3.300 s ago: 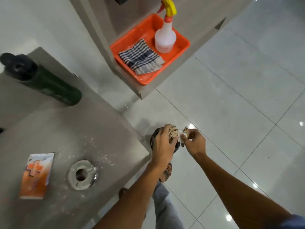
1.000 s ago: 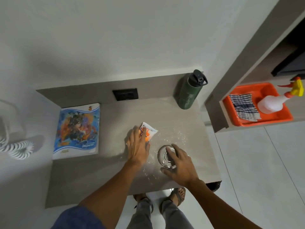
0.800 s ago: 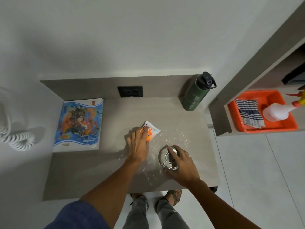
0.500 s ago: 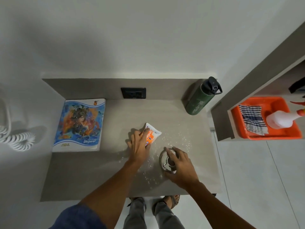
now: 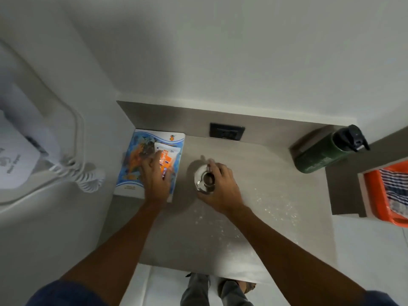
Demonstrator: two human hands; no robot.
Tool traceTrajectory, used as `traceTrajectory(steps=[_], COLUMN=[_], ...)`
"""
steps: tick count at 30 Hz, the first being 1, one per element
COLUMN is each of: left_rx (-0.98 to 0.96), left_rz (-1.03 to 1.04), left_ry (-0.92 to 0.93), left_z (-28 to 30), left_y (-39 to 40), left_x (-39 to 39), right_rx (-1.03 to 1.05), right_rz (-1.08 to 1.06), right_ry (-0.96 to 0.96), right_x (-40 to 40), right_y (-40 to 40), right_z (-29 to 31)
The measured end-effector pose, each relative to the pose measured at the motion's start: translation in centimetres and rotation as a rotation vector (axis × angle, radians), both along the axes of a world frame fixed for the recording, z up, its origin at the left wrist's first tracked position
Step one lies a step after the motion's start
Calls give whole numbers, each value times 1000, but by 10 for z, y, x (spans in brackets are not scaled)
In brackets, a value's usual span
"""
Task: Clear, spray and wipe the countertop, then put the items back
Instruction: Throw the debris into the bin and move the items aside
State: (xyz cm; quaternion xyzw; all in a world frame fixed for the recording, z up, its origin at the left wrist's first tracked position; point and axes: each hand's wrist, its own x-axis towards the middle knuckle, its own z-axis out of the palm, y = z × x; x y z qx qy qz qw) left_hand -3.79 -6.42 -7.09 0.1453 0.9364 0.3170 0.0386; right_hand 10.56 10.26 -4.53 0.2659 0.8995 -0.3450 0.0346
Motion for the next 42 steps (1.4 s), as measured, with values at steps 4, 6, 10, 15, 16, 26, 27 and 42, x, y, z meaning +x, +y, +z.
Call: traceTrajectory(steps=[4,6,10,15,16,26,27,42], left_rx=[63,42,3,-5,-14,-68,-58,-91], left_rz=[47,60,83,93,84,85,66,-337], left_ry=[-20,-67,-135,-164,-153,-50,-22,88], left_z=[-5,-10,-21,-26,-28,-37,-35,-41], left_y=[-26,-30,-32,-33,-34,-43,-41,23], left_x=[-41,-56,-79,-92,-93,-83,-78,71], right_rx=[18,16,1,-29,-31,-150,-139,-162], right_rz=[95,125,149,164,170,124,115,-269], right_ry=[17,7,-19,-41,-42,57,65,135], right_x=[-65,-93,-140,-174,-177,-149,-141,57], right_y=[-21,-29,-41,-47,-47,-45,-42,72], right_z=[1,0,-9,-24,-28,-44,-44,-39])
